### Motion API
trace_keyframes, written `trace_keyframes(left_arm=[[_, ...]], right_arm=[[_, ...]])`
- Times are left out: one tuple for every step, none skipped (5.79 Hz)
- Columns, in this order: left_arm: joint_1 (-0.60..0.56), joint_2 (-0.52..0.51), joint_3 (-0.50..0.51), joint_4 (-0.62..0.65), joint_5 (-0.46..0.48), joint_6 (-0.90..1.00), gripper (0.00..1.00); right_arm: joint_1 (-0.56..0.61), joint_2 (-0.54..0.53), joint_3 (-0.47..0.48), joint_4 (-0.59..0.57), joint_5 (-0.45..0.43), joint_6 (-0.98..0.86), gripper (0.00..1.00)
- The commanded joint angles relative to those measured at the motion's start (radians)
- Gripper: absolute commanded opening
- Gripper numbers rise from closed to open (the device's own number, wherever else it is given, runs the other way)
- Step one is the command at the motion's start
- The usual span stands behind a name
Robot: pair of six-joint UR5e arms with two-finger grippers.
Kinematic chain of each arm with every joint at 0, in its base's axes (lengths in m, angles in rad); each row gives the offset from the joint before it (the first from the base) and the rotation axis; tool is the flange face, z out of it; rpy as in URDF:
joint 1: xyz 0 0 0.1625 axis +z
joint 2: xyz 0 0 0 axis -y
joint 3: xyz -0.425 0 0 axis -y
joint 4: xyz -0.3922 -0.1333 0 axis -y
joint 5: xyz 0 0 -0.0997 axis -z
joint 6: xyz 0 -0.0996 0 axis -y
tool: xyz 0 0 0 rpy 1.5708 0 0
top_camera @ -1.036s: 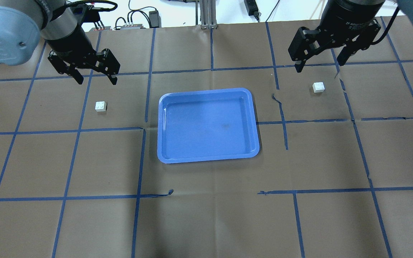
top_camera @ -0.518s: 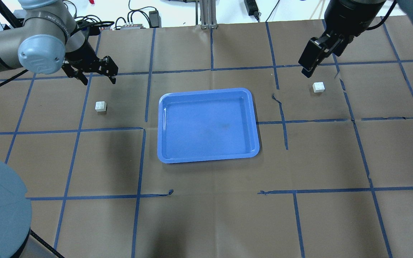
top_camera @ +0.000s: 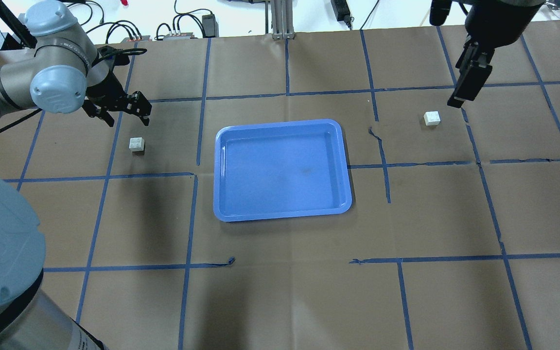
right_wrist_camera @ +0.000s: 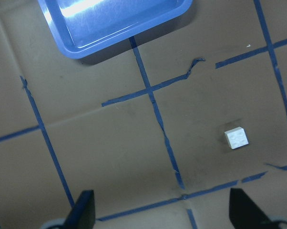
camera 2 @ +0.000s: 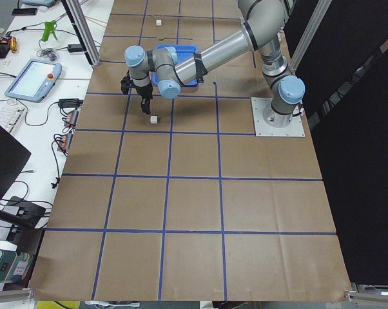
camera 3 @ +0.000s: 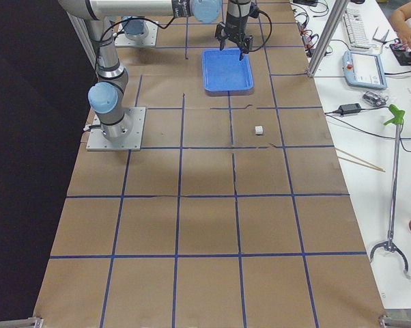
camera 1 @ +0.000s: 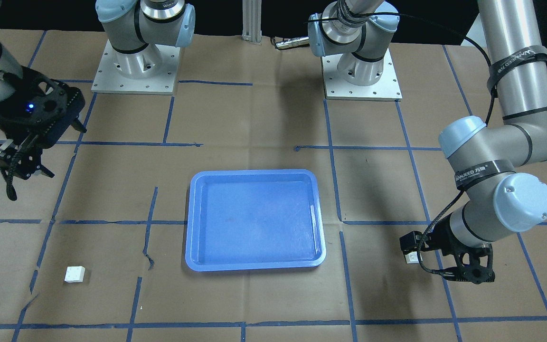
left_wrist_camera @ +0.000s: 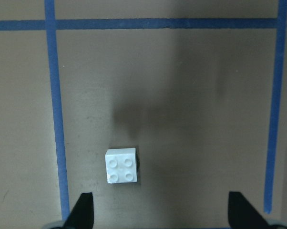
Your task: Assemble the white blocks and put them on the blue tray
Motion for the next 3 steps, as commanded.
trace_keyframes(left_arm=[[0.019, -0.058, 0.001, 0.02, 0.002, 0.026, 0.98], [0.019, -0.088, 0.005, 0.026, -0.008, 0.025, 0.97], [0.019, -0.096, 0.004, 0.028, -0.011, 0.025, 0.94]], right_arm=[[-0.114, 0.084, -0.032, -0.069, 0.006, -0.359, 1.0], [-0.136, 0.157, -0.093, -0.071, 0.013, -0.399, 1.0], [-0.141, 0.244, -0.18, -0.068, 0.053, -0.403, 1.0]])
